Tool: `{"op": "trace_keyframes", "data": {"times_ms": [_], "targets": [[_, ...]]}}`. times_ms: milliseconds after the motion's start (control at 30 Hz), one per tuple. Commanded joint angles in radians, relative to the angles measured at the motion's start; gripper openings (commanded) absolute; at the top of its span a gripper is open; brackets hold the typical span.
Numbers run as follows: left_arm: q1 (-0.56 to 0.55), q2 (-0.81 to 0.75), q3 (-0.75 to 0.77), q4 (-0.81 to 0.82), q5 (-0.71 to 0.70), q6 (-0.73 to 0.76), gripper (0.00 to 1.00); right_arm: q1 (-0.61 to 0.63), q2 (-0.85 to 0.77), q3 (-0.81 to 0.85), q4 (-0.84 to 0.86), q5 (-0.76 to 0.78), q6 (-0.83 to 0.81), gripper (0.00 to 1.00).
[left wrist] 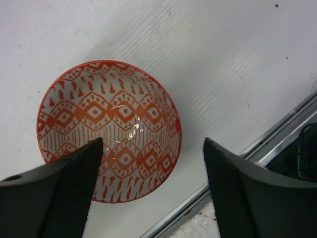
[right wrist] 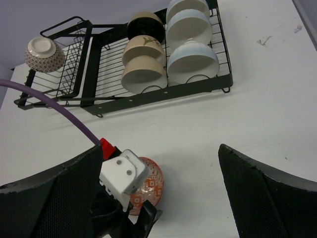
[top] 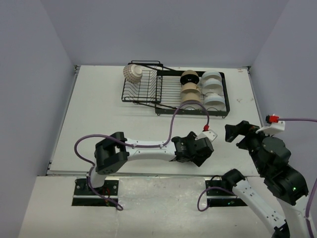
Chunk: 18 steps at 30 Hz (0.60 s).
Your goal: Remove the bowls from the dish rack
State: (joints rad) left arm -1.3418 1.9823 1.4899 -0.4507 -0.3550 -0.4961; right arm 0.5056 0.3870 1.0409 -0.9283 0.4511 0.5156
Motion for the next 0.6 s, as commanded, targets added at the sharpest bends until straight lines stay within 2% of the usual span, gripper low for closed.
{"op": "trace_keyframes", "data": {"times_ms": [0, 33, 67, 167, 267, 333, 367, 433, 467, 533, 567], "targets": [[-0.002, -0.06, 0.062, -0.043, -0.096, -0.007, 0.87, 0.002, 0.026, -0.007, 0.017, -0.012, -0.012, 0.99], [0.0, -0.071, 0.07, -0.055, -0.113, -0.009, 0.96, 0.002, 0.03, -0.008, 0.02, -0.014, -0.012, 0.99], [0.0, -0.082, 0.087, -0.068, -0.13, -0.01, 1.0, 0.002, 0.032, -0.012, 0.022, -0.014, -0.014, 0.99], [0.01, -0.144, 0.102, -0.112, -0.186, -0.018, 1.0, 0.001, 0.041, -0.009, 0.025, -0.014, -0.014, 0.99], [0.084, -0.235, 0.078, -0.126, -0.2, -0.032, 1.0, 0.002, 0.046, -0.002, 0.025, -0.011, -0.014, 0.99], [0.203, -0.313, 0.041, -0.12, -0.144, -0.062, 1.0, 0.002, 0.043, -0.001, 0.026, -0.015, -0.014, 0.99], [0.302, -0.348, 0.017, -0.071, -0.118, -0.08, 1.0, 0.002, 0.041, -0.004, 0.029, -0.02, -0.014, 0.99], [0.416, -0.456, -0.057, -0.004, -0.017, -0.101, 1.0, 0.002, 0.039, -0.013, 0.036, -0.037, -0.012, 0.99], [0.529, -0.491, -0.075, 0.05, 0.011, -0.114, 1.0, 0.001, 0.041, -0.016, 0.045, -0.049, -0.012, 0.99], [0.662, -0.574, -0.103, 0.096, 0.14, -0.128, 1.0, 0.002, 0.038, -0.025, 0.052, -0.086, -0.011, 0.99], [0.816, -0.603, -0.109, 0.14, 0.265, -0.143, 1.0, 0.001, 0.036, -0.044, 0.063, -0.115, -0.012, 0.99]]}}
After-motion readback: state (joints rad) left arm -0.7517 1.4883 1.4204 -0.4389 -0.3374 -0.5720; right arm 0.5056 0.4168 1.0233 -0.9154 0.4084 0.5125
